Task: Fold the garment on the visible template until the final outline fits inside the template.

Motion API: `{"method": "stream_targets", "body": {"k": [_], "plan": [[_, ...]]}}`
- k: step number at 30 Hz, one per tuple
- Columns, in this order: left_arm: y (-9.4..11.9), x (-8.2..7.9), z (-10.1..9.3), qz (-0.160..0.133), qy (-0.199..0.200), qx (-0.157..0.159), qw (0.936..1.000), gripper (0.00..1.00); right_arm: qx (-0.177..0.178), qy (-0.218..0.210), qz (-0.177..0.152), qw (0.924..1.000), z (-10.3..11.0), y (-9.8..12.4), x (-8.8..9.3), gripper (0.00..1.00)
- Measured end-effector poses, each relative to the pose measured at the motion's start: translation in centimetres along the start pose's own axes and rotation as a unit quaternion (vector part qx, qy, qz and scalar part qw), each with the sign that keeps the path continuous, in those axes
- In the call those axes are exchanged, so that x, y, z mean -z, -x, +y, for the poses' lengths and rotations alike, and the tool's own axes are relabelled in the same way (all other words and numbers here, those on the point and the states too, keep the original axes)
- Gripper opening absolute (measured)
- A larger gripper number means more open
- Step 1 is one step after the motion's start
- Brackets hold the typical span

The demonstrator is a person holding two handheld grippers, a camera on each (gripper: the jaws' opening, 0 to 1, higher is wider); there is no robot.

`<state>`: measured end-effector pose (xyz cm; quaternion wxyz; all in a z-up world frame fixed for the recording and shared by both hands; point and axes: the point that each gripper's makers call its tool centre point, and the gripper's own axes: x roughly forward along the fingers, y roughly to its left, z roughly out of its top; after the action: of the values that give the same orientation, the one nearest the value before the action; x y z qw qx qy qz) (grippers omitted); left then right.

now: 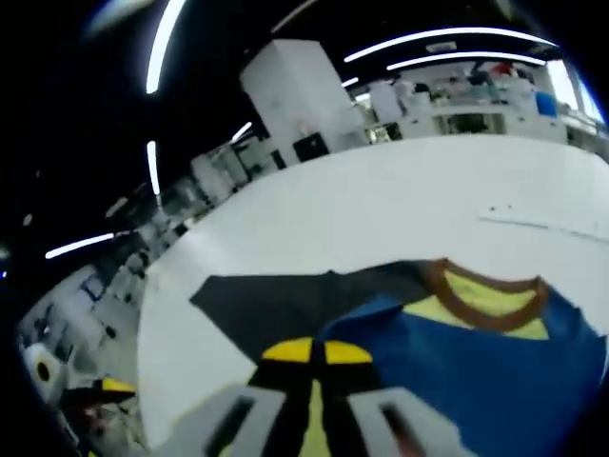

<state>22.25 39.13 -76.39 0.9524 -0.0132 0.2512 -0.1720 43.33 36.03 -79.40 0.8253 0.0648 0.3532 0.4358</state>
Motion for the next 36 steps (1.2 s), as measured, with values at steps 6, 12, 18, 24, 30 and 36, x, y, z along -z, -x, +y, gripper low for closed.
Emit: {"method": "stream_targets", "body": {"k": [6,12,18,24,30,36], "plan": [[0.1,-0.1,0.2,-0.003,0.004,-0.004,1.0,0.73,0.0,0.003,0.02,0.9998,-0.3,-1.5,1.2,0.0],[0.1,0.0,0.2,-0.001,0.005,-0.003,1.0,0.73,-0.003,0.02,0.031,0.9993,-0.5,-1.6,1.5,0.0],[0.0,0.1,0.0,0.002,0.005,0.001,1.0,0.74,-0.016,0.053,0.023,0.9982,0.2,-1.5,1.5,0.25],[-0.1,0.1,-0.1,0.004,0.005,0.002,1.0,0.74,-0.021,0.088,0.01,0.9959,-0.1,-1.4,1.1,0.57],[-0.1,0.0,-0.1,0.003,0.005,0.002,1.0,0.74,-0.021,0.096,0.002,0.9952,-0.4,-0.5,1.1,0.76],[-0.1,0.0,-0.4,0.005,0.0,0.007,1.0,0.74,-0.023,0.114,-0.005,0.9932,-0.8,0.8,0.7,0.99]]}}
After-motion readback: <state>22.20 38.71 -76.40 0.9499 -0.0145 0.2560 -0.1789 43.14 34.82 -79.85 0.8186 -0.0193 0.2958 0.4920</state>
